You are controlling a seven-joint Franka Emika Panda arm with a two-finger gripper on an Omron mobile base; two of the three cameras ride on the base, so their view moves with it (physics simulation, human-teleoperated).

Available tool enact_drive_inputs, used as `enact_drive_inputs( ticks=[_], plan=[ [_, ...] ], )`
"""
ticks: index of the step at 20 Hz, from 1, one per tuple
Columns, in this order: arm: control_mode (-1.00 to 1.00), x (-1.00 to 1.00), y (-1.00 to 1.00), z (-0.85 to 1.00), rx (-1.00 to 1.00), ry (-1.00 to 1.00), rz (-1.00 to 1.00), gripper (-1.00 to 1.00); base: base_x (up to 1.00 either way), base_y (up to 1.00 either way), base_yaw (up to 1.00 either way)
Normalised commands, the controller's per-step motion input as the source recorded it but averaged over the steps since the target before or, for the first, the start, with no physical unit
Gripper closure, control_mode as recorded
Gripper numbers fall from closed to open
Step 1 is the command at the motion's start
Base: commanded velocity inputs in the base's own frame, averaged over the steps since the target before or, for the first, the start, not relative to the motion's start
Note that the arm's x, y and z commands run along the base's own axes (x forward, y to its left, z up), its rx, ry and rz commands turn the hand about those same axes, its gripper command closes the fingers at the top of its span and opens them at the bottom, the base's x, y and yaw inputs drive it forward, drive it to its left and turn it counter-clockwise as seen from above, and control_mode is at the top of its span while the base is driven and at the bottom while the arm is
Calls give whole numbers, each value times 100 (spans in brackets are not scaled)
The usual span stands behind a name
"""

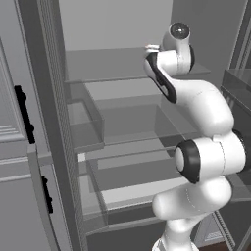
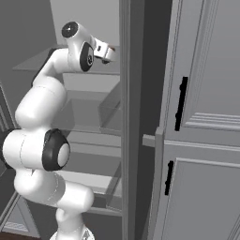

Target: Place one squash and one steak in each tupperware on the nearby counter, to pack two identical lunches.

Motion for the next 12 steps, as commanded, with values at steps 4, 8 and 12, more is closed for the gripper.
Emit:
enact_drive_inputs(
  ticks=[4, 8, 12],
  plan=[
    [-100, 48, -2, -7, 0, 0, -2, -100, 0, 0, 0],
    [-100, 50, 0, -11, 0, 0, -2, -100, 0, 0, 0],
    [-100, 50, 0, -12, 0, 0, -2, -100, 0, 0, 0]
  ],
)
